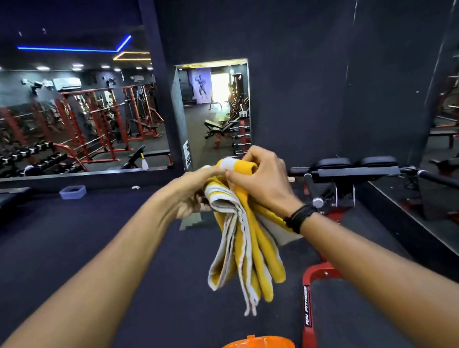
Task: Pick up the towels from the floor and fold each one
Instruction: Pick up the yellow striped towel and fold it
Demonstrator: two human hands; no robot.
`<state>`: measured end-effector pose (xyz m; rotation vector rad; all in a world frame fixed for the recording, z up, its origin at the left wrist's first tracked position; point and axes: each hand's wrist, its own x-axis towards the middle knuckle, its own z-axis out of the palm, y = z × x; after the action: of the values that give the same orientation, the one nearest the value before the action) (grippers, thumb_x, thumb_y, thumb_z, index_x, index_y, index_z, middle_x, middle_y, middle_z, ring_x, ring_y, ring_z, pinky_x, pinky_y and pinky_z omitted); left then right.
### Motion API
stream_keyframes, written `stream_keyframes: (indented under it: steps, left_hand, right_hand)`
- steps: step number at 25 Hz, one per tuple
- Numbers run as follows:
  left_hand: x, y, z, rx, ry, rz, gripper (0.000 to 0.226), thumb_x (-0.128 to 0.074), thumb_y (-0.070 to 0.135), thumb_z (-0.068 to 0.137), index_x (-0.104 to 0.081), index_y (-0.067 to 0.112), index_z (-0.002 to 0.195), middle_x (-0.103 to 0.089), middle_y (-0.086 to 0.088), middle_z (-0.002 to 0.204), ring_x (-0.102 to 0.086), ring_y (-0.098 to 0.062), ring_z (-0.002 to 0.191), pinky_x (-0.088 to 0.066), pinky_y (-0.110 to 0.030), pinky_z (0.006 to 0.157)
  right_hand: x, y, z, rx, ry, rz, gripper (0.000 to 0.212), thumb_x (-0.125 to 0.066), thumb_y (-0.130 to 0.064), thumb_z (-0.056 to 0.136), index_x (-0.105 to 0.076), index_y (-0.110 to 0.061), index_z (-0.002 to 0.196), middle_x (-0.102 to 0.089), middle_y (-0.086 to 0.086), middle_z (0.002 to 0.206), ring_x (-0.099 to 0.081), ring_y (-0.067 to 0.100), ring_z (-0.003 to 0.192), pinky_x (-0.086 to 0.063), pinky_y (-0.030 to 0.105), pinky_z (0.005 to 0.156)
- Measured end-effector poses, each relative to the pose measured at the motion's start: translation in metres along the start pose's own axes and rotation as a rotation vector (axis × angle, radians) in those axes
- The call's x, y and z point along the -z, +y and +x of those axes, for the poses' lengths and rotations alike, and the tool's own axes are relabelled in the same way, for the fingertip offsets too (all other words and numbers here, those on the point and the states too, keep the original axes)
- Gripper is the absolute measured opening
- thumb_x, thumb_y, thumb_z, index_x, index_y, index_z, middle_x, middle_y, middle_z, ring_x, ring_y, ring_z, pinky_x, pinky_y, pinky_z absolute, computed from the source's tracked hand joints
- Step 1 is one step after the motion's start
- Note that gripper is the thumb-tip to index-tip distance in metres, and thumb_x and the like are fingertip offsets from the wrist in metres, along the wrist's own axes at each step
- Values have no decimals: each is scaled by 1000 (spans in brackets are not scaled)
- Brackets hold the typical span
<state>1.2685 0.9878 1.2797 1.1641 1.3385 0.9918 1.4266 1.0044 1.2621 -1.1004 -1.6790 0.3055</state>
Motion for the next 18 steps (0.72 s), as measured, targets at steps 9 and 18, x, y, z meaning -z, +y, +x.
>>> stream_keyframes:
  steps: [9, 18]
  left_hand:
    - [33, -15, 11, -148, -119, 118, 60, -87, 28, 55, -64, 0, 104, -66, -21, 104, -66, -23, 81, -55, -31, 68]
    - [72, -7, -4, -587, -140, -104, 70, -88, 43, 58, -65, 20, 121, -70, -7, 114, -68, -24, 101, -58, -37, 82]
  right_hand:
    - [11, 8, -15, 193, -451, 372, 9, -78, -11, 77, -74, -9, 85, -73, 2, 85, -67, 8, 80, -55, 25, 76]
    - [35, 83, -12, -171, -1028, 350, 93, -89, -28, 57, -41, -27, 137, -59, -6, 130, -60, 13, 116, -50, 31, 94]
